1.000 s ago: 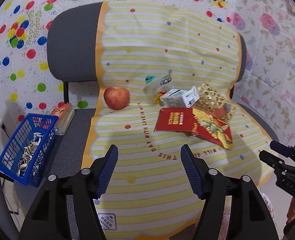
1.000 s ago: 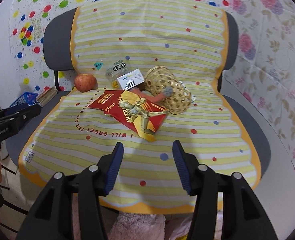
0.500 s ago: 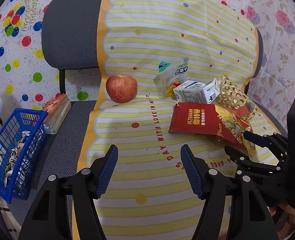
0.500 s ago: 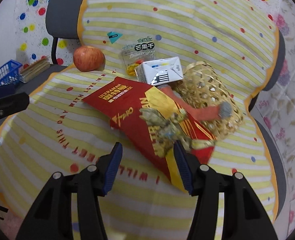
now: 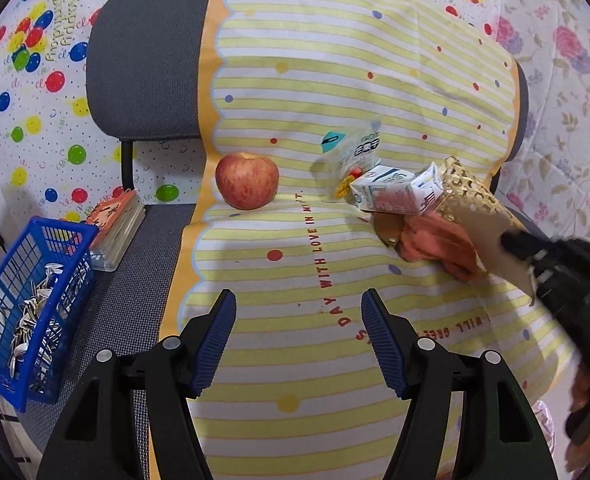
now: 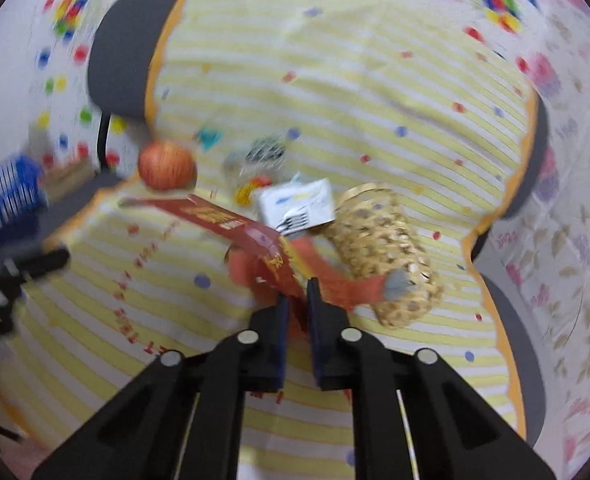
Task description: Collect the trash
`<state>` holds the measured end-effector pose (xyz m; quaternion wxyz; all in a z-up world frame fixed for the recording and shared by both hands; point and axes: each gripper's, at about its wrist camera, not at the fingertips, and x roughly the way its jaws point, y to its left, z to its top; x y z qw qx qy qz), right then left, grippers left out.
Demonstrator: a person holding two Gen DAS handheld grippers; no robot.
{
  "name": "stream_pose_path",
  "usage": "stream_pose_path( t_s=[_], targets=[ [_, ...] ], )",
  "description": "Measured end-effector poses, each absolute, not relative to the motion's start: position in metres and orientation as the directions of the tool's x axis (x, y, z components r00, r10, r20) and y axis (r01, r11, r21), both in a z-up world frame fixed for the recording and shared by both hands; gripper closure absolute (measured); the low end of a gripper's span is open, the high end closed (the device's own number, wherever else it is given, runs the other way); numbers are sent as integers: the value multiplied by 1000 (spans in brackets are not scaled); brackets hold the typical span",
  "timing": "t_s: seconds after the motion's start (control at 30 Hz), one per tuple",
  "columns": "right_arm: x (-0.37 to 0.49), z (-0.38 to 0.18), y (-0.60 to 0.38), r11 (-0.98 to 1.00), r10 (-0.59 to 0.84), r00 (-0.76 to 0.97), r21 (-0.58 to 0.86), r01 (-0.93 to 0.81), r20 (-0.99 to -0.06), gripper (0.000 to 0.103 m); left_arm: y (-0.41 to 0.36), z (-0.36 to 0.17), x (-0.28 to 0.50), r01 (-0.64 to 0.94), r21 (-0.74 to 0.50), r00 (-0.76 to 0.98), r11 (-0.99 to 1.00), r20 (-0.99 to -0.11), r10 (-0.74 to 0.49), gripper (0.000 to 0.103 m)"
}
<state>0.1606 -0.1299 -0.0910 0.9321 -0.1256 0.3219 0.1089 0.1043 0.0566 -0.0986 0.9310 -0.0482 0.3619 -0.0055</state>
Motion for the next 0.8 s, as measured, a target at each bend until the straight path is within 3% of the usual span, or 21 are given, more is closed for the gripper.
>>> stream_pose_path(
  t_s=[0.23,0.8],
  targets=[
    [153,-57,-211,970,234,747,197,-140,-622,101,37,-93,105,30,-85,748,996,-659,-79,37],
    [125,-69,-288,948,180,793,318,18,-582,101,-85,-113,168,247,-27,698,969,-688,-197,39]
  ],
)
